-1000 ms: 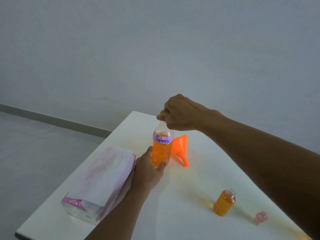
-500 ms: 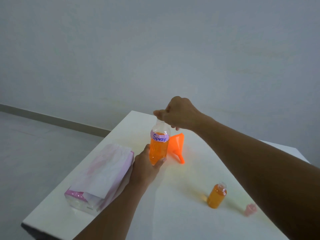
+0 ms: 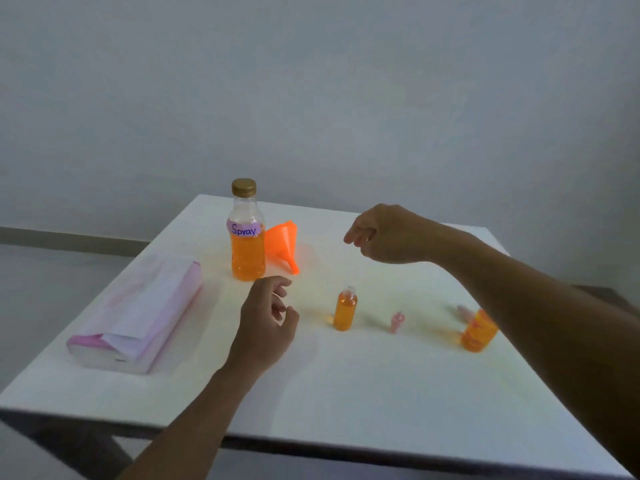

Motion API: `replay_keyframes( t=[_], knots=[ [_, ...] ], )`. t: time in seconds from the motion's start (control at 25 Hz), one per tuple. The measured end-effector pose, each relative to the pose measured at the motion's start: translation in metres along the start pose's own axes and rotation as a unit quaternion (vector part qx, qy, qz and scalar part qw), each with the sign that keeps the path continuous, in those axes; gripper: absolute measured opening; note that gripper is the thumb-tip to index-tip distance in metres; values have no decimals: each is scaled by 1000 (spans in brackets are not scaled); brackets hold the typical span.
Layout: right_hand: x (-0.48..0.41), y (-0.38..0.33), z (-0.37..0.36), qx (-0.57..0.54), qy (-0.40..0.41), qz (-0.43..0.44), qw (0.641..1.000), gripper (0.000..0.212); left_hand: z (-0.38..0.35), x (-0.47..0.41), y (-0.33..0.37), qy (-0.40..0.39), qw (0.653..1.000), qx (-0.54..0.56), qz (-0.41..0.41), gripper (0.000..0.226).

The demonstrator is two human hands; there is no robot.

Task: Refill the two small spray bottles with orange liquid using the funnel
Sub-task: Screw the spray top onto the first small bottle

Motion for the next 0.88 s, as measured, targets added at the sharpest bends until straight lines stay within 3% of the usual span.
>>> replay_keyframes(
  t=[0.12, 0.24, 0.36, 0.56, 0.64, 0.72, 0.8, 0.88],
  knots=[
    [17, 24, -34, 84, -80, -53, 992, 39, -48, 4, 14, -108, 993, 20, 31, 63],
    [26, 33, -59, 230, -97, -64, 966, 41, -78, 2, 18, -148, 987, 30, 47, 77],
    [26, 33, -73, 384, -76, -49, 919, 25, -92, 2, 22, -148, 986, 24, 69, 74],
    [34, 46, -77, 410, -43, -48, 910, 15, -90, 4, 26, -75, 991, 36, 100, 49],
    [39, 52, -70, 377, -10, -44, 925, 7, -89, 10, 29, -69, 991, 44, 108, 51],
    [46, 65, -56, 271, 43, -57, 960, 19, -85, 17, 31, -62, 991, 48, 111, 55],
    [57, 81, -45, 98, 104, -73, 987, 24, -80, 22, 33, -56, 991, 49, 111, 60],
    [70, 96, -43, -112, 168, -81, 976, 21, -77, 23, 34, -62, 991, 51, 107, 63]
  ],
)
Point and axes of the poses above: each hand's wrist, its own x-axis away from the middle knuckle, its own z-axis out of the back of the hand, y = z × x, the point moved 9 cm from there along -x, towards the middle knuckle, and after that the axes turned 7 degrees about -y, right-handed, at the moved point
